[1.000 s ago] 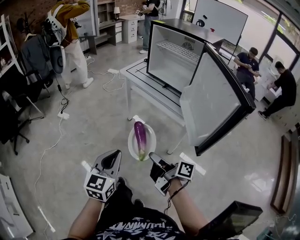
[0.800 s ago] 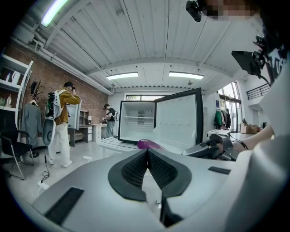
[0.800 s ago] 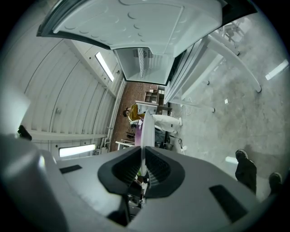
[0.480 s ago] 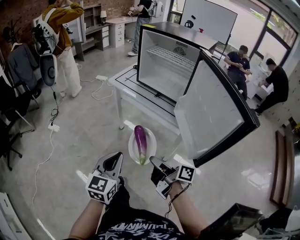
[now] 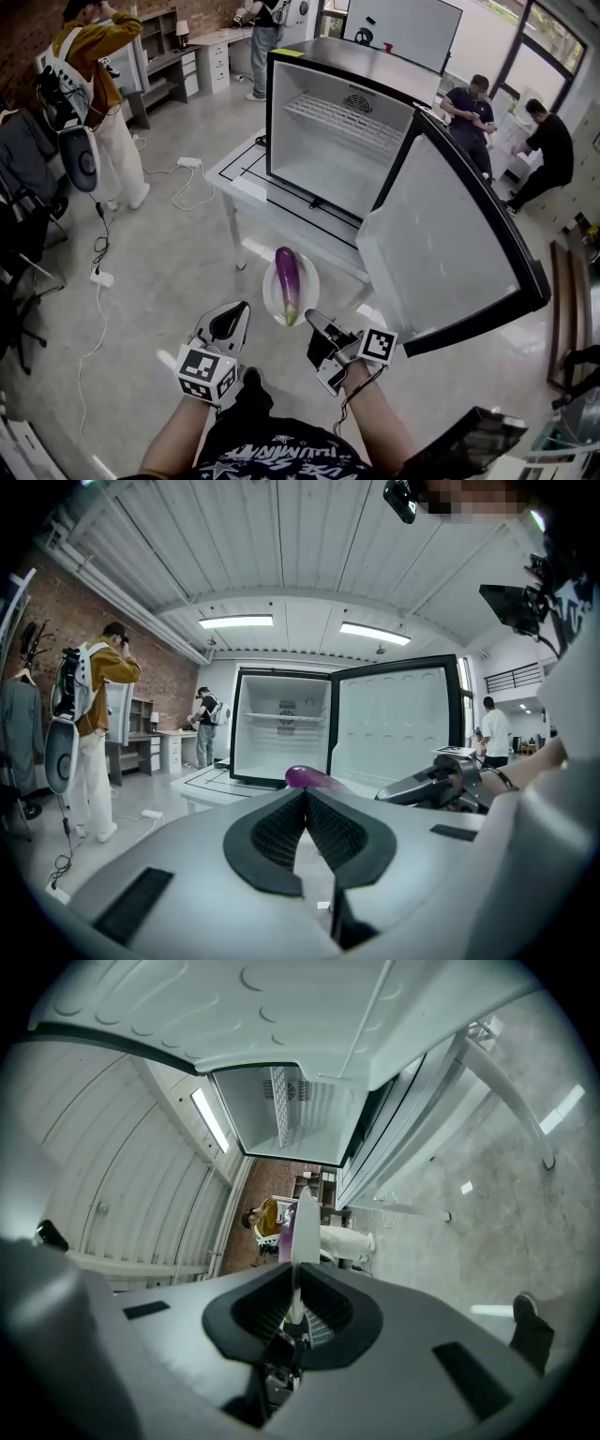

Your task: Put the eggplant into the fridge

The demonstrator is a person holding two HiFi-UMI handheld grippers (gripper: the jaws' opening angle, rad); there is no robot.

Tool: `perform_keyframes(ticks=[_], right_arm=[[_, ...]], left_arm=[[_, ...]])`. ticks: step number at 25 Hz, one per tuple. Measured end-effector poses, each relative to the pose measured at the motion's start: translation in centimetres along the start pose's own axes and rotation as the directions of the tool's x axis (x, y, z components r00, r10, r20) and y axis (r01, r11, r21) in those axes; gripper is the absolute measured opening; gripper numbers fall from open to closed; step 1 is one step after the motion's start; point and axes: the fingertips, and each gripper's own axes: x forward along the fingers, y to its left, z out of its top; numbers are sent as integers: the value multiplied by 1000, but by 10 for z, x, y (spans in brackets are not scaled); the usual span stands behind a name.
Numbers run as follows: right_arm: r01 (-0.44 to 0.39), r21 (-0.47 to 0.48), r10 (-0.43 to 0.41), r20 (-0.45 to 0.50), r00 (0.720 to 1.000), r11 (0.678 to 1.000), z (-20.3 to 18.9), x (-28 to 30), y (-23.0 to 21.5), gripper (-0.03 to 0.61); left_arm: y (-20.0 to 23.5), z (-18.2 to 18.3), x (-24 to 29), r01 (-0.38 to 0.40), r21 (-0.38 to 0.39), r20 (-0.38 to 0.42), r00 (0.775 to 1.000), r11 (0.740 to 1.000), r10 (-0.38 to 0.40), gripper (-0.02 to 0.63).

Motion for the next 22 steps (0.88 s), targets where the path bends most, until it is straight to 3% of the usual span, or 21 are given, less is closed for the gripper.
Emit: perform_keyframes(ticks=[11,22], right_arm=[[21,18,-23,110,994,1000,47,67,-11,22],[32,1,-31,199,980,999,73,125,-10,23]], left_arm=[[71,12,57,82,-4,-17,996,997,-82,9],[135,25,82,146,-9,3,989,989,-146,9]])
